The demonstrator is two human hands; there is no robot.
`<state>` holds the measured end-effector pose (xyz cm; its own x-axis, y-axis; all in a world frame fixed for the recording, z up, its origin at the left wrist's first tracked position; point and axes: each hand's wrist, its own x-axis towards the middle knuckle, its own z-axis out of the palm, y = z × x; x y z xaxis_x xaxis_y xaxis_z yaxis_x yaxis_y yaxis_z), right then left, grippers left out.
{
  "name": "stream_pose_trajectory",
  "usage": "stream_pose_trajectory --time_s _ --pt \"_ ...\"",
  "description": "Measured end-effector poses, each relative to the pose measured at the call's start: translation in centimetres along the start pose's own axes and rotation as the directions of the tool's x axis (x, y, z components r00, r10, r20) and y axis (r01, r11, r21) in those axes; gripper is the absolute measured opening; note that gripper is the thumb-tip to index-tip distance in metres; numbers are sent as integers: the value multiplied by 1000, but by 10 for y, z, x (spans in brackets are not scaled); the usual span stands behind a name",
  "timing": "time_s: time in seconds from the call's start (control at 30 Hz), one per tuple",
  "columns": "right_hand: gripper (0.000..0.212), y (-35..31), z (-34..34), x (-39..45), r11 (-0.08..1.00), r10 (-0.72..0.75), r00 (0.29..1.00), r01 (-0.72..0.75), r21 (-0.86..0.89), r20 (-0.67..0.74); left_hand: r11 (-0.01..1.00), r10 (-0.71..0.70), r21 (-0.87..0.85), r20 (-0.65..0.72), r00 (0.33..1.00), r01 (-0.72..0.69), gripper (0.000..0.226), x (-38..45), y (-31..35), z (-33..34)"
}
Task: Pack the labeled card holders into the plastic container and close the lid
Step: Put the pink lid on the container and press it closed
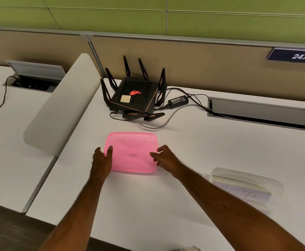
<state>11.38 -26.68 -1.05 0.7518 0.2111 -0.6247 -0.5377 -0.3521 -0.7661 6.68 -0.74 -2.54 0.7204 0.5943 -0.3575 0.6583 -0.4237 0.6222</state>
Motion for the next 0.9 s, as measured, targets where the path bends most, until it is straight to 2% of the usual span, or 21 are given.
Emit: stream_pose_trajectory --time_s 0.1,0.3,0.4,0.5,0.6,0.77,0.9 --pt "43 -1 -8 -12 999 -37 999 37 12 9 999 22 24 -5 1000 -21 71 -11 5 -2" --pt "20 0 -37 -33 979 -68 996 54 196 62 996 91 3 2 996 -91 64 -27 19 -3" --pt "16 0 -52 -43 957 -107 994 94 275 32 987 99 -129 -12 995 -99 59 -35 30 -2" --pt "25 0 -67 -51 923 -113 994 110 368 -12 954 111 -281 -3 994 -107 57 -45 46 1" --pt "28 2 -82 -59 881 -110 993 116 458 -39 881 58 -474 66 996 -20 59 -56 67 6" --pt "36 7 -106 -69 811 -85 992 123 571 -92 751 51 -658 151 987 62 74 -80 93 12" --pt "42 12 -120 -82 806 -207 953 295 514 -222 602 76 -789 205 976 119 73 -97 108 22"
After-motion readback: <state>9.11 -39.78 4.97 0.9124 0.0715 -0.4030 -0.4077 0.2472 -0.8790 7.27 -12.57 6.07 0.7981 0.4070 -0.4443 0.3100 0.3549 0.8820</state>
